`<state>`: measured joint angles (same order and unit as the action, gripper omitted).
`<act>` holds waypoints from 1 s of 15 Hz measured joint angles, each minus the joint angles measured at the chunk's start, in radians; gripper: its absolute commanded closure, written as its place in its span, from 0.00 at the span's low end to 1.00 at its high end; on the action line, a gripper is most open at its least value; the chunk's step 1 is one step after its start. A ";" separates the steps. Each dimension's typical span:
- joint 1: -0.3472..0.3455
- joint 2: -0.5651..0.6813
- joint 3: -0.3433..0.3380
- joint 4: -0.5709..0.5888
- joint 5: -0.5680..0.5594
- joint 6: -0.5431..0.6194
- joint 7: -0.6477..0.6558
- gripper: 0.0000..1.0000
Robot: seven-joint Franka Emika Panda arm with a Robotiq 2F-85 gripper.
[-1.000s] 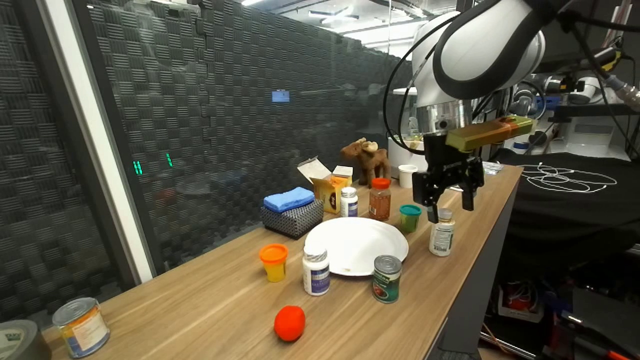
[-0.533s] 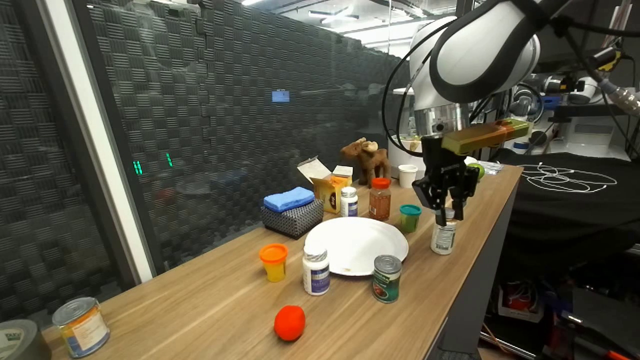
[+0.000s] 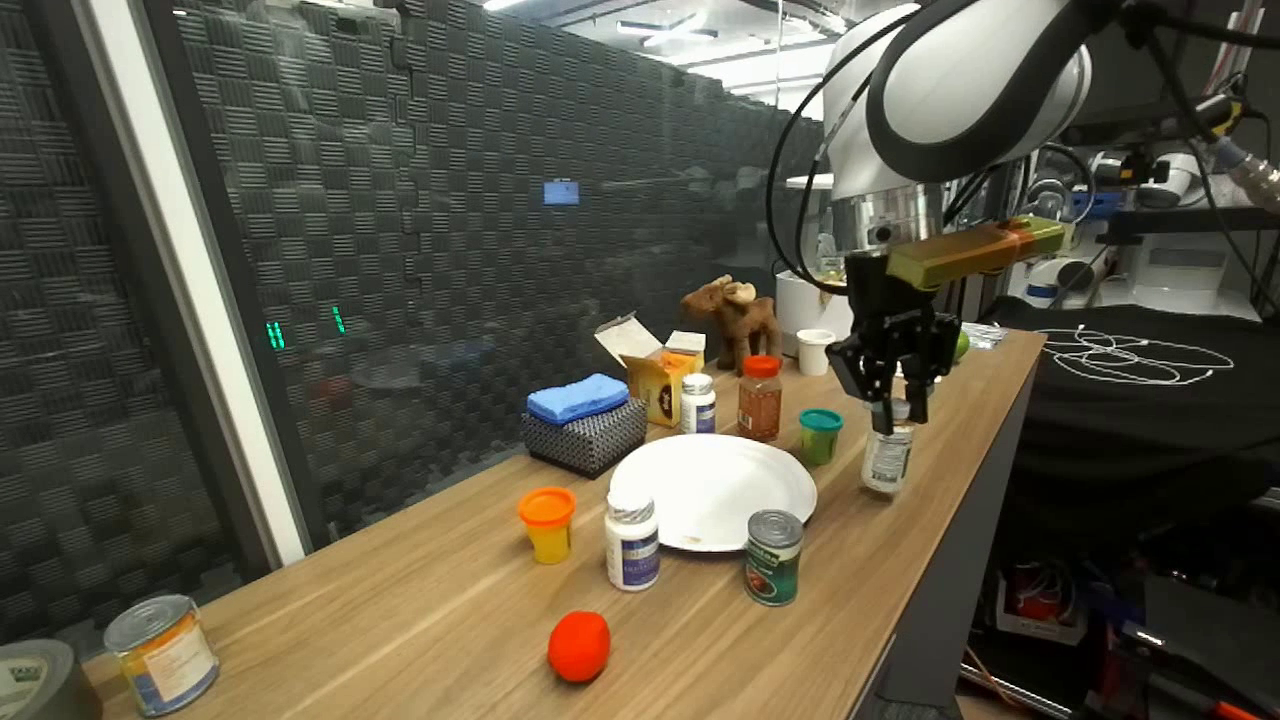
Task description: Pick up all the objects surrounding the white plate and arrange them on the plate
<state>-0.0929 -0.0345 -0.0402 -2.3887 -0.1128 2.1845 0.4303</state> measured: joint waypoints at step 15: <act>0.157 0.206 0.106 0.381 -0.082 -0.193 0.001 0.85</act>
<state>0.0644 0.1713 0.0662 -2.0078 -0.1951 1.9914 0.4315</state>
